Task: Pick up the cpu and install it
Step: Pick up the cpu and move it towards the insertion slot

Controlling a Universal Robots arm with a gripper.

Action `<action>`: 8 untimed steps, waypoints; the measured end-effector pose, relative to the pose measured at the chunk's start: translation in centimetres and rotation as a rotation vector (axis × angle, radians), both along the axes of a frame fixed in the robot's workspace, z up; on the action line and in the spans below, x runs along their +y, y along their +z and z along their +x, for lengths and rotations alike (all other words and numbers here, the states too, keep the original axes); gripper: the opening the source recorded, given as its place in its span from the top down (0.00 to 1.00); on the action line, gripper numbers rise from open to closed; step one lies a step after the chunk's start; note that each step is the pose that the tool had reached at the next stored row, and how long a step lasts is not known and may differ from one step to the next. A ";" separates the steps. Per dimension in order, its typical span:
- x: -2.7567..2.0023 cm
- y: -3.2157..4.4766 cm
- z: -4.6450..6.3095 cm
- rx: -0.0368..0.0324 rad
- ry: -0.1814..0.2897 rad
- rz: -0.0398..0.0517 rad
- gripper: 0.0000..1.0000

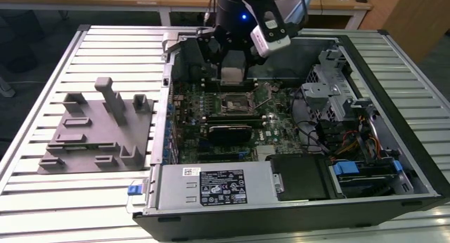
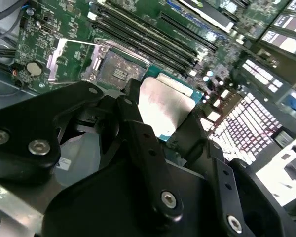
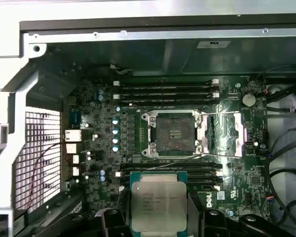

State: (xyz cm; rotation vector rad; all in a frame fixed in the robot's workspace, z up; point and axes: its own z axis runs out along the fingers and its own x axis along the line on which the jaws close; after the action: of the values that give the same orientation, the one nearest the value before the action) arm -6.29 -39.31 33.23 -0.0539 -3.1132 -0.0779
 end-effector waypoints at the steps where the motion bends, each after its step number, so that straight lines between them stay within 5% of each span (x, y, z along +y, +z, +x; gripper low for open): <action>1: 0.04 -0.18 0.2 0.0000 0.000 0.0000 0.46; 8: 0.47 -1.21 1.2 0.0000 0.000 -0.0001 0.46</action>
State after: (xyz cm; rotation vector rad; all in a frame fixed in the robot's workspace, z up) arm -5.07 -38.84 32.02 -0.0537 -3.1131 -0.0778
